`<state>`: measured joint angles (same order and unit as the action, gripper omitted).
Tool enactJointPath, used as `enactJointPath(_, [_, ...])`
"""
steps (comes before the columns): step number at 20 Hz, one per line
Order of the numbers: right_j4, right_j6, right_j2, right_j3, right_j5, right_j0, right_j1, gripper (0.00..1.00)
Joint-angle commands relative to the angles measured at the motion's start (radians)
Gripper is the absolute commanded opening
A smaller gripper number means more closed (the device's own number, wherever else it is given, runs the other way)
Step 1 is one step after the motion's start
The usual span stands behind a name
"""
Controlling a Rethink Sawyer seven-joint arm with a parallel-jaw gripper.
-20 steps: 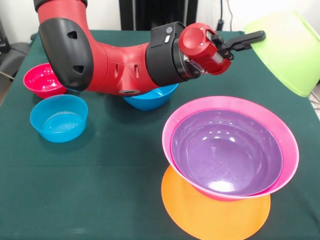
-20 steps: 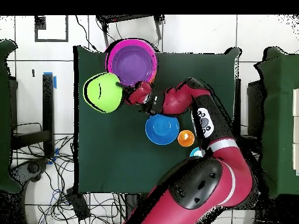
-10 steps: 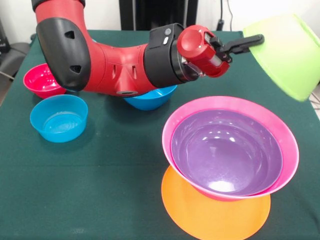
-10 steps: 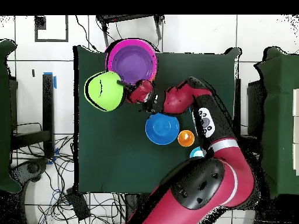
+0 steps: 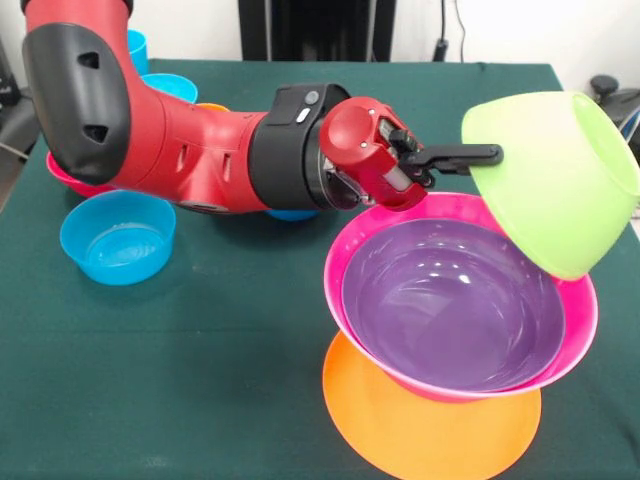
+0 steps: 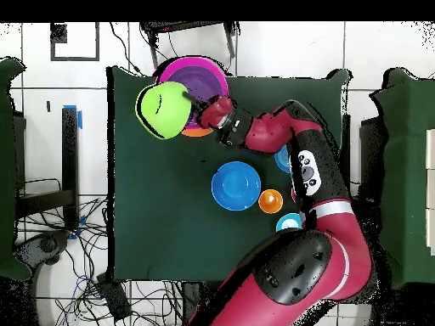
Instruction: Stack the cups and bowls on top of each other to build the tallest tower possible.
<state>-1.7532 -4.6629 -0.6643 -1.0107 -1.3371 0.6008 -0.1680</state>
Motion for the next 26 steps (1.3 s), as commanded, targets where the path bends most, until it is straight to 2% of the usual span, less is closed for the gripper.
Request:
enactJointPath(1, [-0.057, -0.29, 0.033, 0.043, 0.054, -0.032, -0.004, 0.0])
enactJointPath(17, [-0.01, -0.335, 0.094, -0.062, 0.039, -0.047, -0.036, 0.0])
enactJointPath(19, [-0.005, -0.346, 0.144, -0.073, 0.057, -0.071, -0.04, 0.0])
enactJointPath(23, [-0.017, -0.335, 0.128, -0.041, 0.015, -0.067, -0.031, 0.0])
enactJointPath(26, [-0.024, -0.33, 0.157, -0.015, 0.027, -0.086, -0.025, 0.0])
